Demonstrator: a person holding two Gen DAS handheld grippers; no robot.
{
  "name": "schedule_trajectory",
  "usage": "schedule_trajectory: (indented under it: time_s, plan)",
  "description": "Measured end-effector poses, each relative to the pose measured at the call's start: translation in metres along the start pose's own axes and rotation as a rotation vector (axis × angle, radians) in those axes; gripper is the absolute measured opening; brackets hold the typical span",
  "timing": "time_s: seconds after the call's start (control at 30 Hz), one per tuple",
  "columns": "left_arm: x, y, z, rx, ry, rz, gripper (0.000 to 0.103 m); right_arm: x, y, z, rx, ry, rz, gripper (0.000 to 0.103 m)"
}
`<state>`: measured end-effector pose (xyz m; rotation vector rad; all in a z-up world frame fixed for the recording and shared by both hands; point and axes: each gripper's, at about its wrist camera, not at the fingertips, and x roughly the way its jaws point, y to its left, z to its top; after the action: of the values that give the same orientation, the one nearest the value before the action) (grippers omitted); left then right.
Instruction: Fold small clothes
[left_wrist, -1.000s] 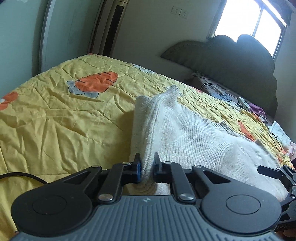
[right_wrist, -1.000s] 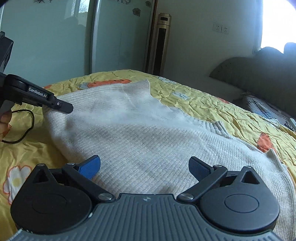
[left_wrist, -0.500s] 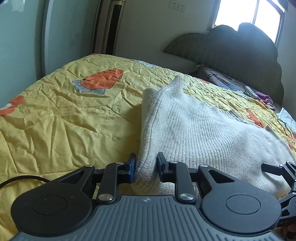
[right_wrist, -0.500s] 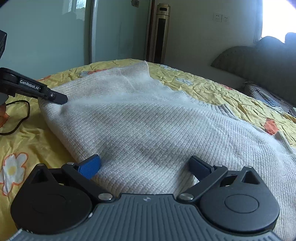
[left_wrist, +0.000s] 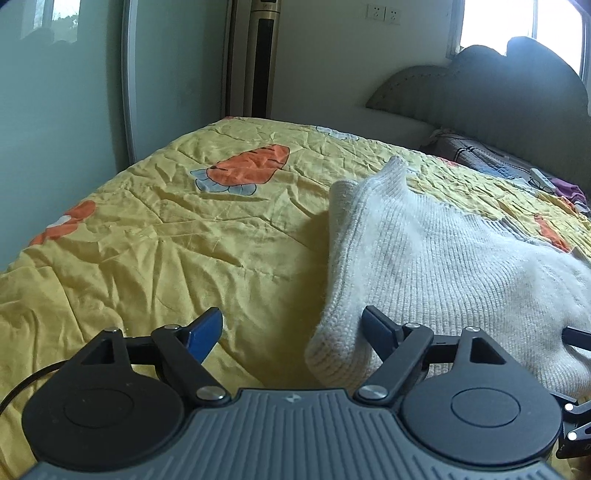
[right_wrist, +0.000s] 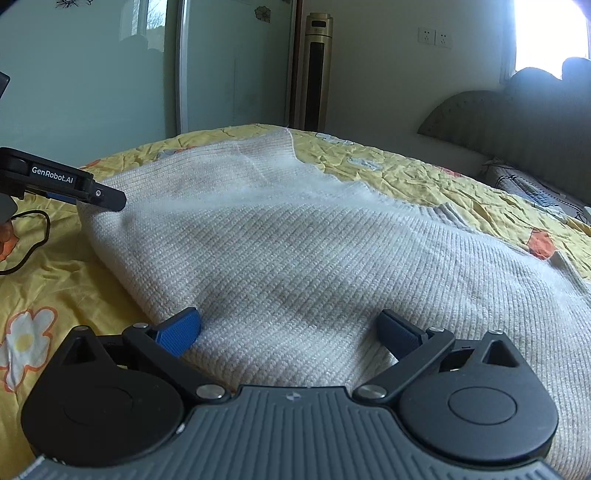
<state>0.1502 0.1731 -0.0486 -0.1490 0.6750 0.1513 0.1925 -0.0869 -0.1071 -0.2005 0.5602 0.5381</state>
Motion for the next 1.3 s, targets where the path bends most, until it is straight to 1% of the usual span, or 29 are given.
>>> schedule_trajectory:
  time_s: [0.17,0.3,0.37,0.43,0.47,0.57,0.63,0.7,0.77,0.83,0.87,0.93,1.0,1.1,1.2,1.3]
  plan:
    - [0.000,-0.002,-0.001,0.009,0.003,0.018,0.088,0.000,0.000,0.000,0.000,0.000,0.000,0.103]
    - [0.000,-0.002,0.000,0.018,-0.001,0.022,0.088,0.000,0.000,0.000,0.000,0.000,0.000,0.103]
    - [-0.003,-0.004,0.006,0.037,-0.032,0.042,0.088,0.000,0.000,0.000,-0.001,0.000,-0.001,0.103]
    - [-0.008,-0.009,0.022,0.060,-0.078,0.058,0.088,0.000,0.000,0.000,-0.001,0.000,0.000,0.103]
    - [-0.009,-0.013,0.030,0.068,-0.092,0.043,0.090,0.001,0.000,0.000,0.001,0.000,0.001,0.103]
    - [-0.005,-0.032,0.058,0.117,-0.112,-0.082,0.099,0.001,0.000,0.000,0.005,0.001,0.004,0.103]
    - [0.006,-0.054,0.073,0.179,-0.109,-0.164,0.099,0.001,-0.001,0.000,0.007,0.001,0.006,0.103]
    - [0.022,-0.077,0.082,0.238,-0.097,-0.211,0.099,0.001,-0.001,0.000,0.011,0.001,0.008,0.103]
    - [0.043,-0.095,0.086,0.264,-0.076,-0.212,0.099,0.002,-0.002,0.000,0.017,0.000,0.012,0.103]
    - [0.067,-0.107,0.088,0.263,-0.046,-0.192,0.099,0.002,-0.003,0.000,0.022,0.000,0.017,0.103]
    - [0.080,-0.109,0.088,0.260,-0.025,-0.173,0.099,0.002,-0.003,0.000,0.025,0.000,0.018,0.103]
    - [0.108,-0.109,0.085,0.249,0.033,-0.106,0.099,0.002,-0.003,0.000,0.028,0.000,0.020,0.103]
    - [0.125,-0.102,0.079,0.238,0.082,-0.038,0.099,0.002,-0.003,0.000,0.030,-0.001,0.020,0.103]
    - [0.113,-0.086,0.077,0.202,0.072,-0.073,0.099,0.002,-0.003,0.000,0.032,-0.002,0.021,0.103]
    - [0.097,-0.070,0.080,0.191,0.045,-0.071,0.099,0.000,-0.002,0.000,0.028,-0.011,0.013,0.103]
    - [0.089,-0.048,0.088,0.160,0.031,-0.072,0.099,-0.007,0.005,-0.001,0.005,-0.047,-0.018,0.103]
